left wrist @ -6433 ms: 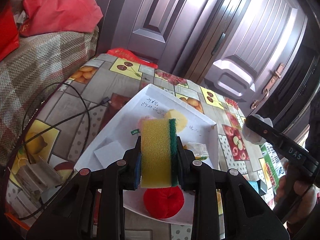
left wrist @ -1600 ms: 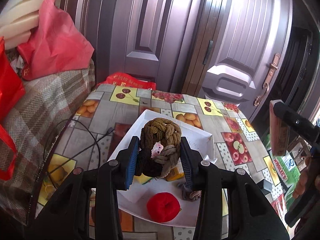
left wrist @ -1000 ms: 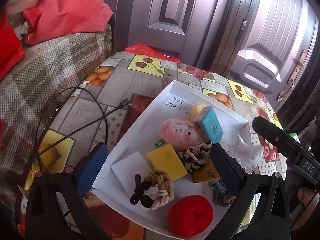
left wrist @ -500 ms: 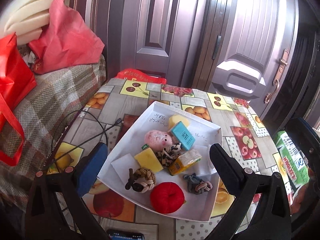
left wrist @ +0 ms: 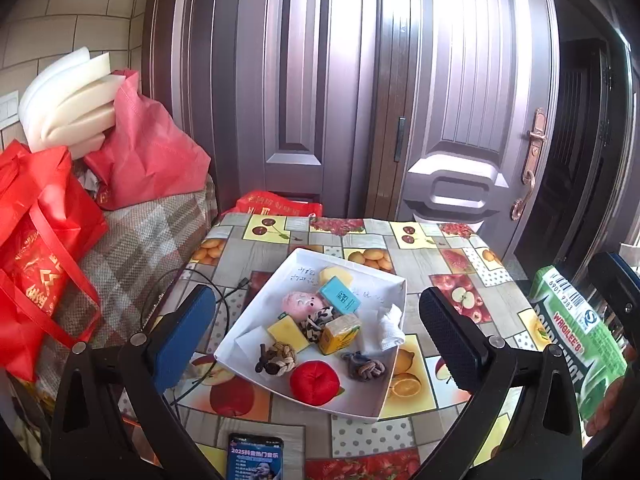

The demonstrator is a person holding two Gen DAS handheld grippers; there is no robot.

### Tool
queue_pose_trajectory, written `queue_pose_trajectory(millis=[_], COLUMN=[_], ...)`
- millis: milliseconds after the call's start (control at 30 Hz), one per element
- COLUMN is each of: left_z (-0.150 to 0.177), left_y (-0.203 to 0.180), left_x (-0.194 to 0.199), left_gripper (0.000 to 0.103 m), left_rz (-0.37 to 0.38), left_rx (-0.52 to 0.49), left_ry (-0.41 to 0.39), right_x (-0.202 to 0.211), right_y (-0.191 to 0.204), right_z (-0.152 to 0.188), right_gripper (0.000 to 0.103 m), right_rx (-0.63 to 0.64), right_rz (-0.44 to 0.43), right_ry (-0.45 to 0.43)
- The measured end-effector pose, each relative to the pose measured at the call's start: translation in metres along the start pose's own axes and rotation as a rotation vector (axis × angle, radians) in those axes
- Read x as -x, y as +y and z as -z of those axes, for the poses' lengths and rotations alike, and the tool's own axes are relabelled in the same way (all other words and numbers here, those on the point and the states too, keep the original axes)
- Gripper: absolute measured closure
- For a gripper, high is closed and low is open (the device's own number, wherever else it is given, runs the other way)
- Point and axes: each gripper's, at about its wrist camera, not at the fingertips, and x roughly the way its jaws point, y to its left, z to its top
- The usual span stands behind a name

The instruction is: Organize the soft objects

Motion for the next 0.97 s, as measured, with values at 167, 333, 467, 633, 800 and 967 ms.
queue_pose_trajectory(millis=[167,333,467,633,800,967], left_z=[0.001,0.008,0.020,0.034,0.047,0.059], left_y=[-0.018,-0.041,-0.057,-0.091,-0.131,-0.155], left_x=[0.030,0.056,0.064,0.058,0.049,0.031], left_gripper=[0.000,0.000,0.000,0.000,0.000,0.000], left_rz=[-0.059,-0.192,-0.108,-0.006,0.037,0.094], left_rx=[0.022,0.005,-0.004,-0.058,-0.151,-0.179], left_ry=[0.002,-0.008,0.026,0.091,0.135,0.205], right_x=[0.034,0.072,0.101,0.125,0.139,0.150], right_y=[-0.012,-0.031,-0.050,-0.087,-0.118,-0.136], right_z=[-0.009,-0.014,-0.019,-0.011,0.003,0.010], right_gripper=[0.000,0.000,0.000,0.000,0.000,0.000], right_rx=[-0.010,-0.033,-0.046,-0.107,-0.184,-0.208], right_rz=[0.038,0.092,0.247,0.361,0.425,0.473], right_ry=[-0.042,-0.086,-0.115,-0.106,-0.068,-0.065])
